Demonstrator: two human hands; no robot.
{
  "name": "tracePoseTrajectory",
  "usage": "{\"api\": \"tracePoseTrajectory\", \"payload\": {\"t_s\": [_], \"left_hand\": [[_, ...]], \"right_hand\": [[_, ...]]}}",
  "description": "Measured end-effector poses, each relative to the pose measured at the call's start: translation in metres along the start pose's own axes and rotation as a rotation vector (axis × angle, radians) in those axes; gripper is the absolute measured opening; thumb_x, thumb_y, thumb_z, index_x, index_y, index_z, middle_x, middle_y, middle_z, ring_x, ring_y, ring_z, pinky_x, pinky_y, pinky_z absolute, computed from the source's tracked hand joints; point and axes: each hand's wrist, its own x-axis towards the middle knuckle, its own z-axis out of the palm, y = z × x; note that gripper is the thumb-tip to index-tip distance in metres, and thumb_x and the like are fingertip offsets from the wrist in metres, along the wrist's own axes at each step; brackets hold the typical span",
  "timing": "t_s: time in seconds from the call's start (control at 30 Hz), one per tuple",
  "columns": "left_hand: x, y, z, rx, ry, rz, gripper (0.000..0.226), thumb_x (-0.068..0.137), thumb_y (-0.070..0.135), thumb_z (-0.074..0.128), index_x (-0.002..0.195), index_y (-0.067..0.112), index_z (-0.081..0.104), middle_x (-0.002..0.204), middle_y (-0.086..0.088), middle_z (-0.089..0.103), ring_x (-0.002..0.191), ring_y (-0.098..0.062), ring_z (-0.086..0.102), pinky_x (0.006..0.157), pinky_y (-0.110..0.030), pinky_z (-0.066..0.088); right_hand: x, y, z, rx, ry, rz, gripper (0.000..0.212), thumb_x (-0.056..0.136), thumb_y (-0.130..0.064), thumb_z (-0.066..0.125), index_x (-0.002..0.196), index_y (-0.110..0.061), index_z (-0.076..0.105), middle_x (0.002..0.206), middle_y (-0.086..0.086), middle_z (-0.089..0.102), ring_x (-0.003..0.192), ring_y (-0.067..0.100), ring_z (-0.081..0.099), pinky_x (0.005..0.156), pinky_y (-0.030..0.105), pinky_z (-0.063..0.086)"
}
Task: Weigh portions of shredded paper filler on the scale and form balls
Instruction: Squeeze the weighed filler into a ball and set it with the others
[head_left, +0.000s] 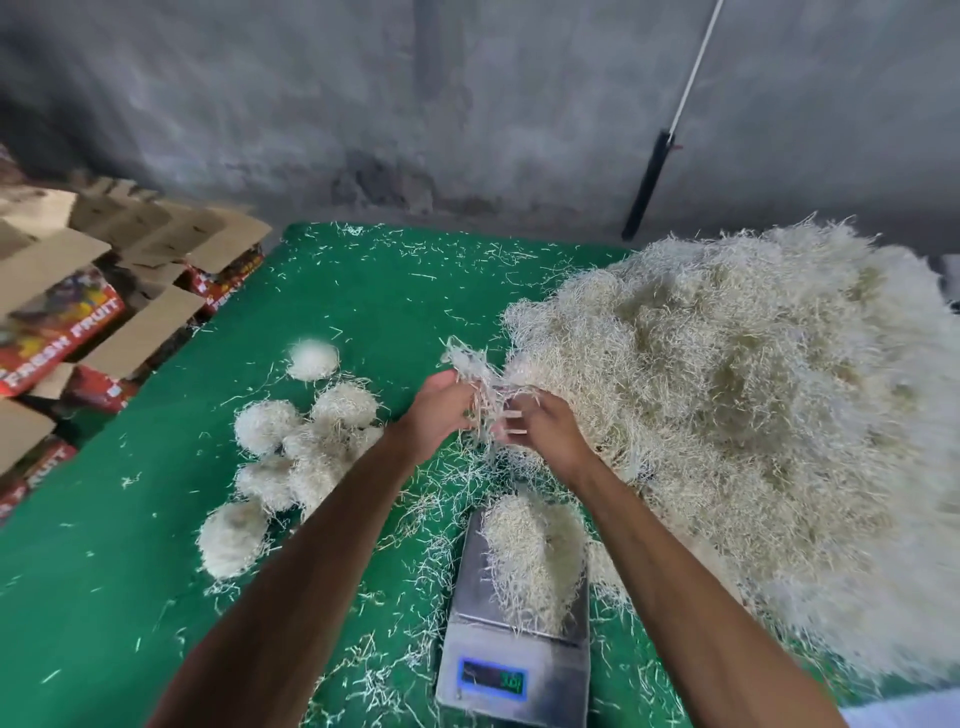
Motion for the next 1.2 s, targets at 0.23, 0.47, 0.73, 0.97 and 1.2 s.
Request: {"api": "tracePoseTrajectory", "payload": {"t_s": [0.23,0.47,0.73,0.97,1.2], "left_hand": [[-0.046,-0.008,0.037,0.131,-0.076,-0.038,0.015,0.097,0.004,0.05,0.1,0.017,0.058,0.083,0.001,0.057,0.06,-0.007,0.05,0.043,-0.016,0.038],[-0.062,-0.04,0.036,-0.229,-0.138,-0.152,0.042,0.096,0.004,0.06,0.135,0.02,0.054,0.115,0.006,0.064,0.1,-0.014,0.069,0.081,-0.028,0.06],[-0.076,-0.08,0.034,-0.046,-0.059,-0.333,0.014,0.099,0.014,0.058,0.111,0.018,0.066,0.11,-0.003,0.064,0.098,-0.015,0.064,0.07,-0.028,0.059],[-0.085,-0.092,0.038,-0.141,-0.006,-0.262,0.022,0.099,0.013,0.059,0.12,0.011,0.066,0.112,-0.006,0.068,0.098,-0.018,0.068,0.084,-0.035,0.06],[-0.091,-0.097,0.047,-0.141,-0.045,-0.255,0.019,0.098,0.019,0.063,0.115,0.013,0.068,0.112,-0.004,0.07,0.099,-0.016,0.068,0.075,-0.029,0.059]], "right_hand": [[-0.045,0.001,-0.009,-0.045,0.042,0.072,0.014,0.095,-0.02,0.074,0.096,-0.006,0.073,0.066,-0.003,0.067,0.057,0.01,0.054,0.055,0.023,0.05],[-0.077,0.015,-0.036,-0.088,0.151,-0.034,0.004,0.09,-0.017,0.08,0.092,-0.019,0.077,0.089,-0.008,0.076,0.072,0.002,0.064,0.065,0.018,0.052],[-0.105,0.058,-0.037,-0.626,0.037,0.166,0.06,0.094,-0.026,0.076,0.146,-0.012,0.05,0.137,0.013,0.062,0.123,0.032,0.062,0.106,0.046,0.05],[-0.114,0.056,-0.051,-0.709,0.417,-0.003,0.044,0.103,-0.035,0.064,0.135,-0.005,0.06,0.132,0.011,0.068,0.1,0.022,0.066,0.088,0.033,0.051],[-0.122,0.058,-0.05,-0.605,0.493,-0.067,0.026,0.106,-0.021,0.058,0.124,-0.003,0.065,0.121,0.01,0.072,0.095,0.02,0.066,0.079,0.029,0.051]]}}
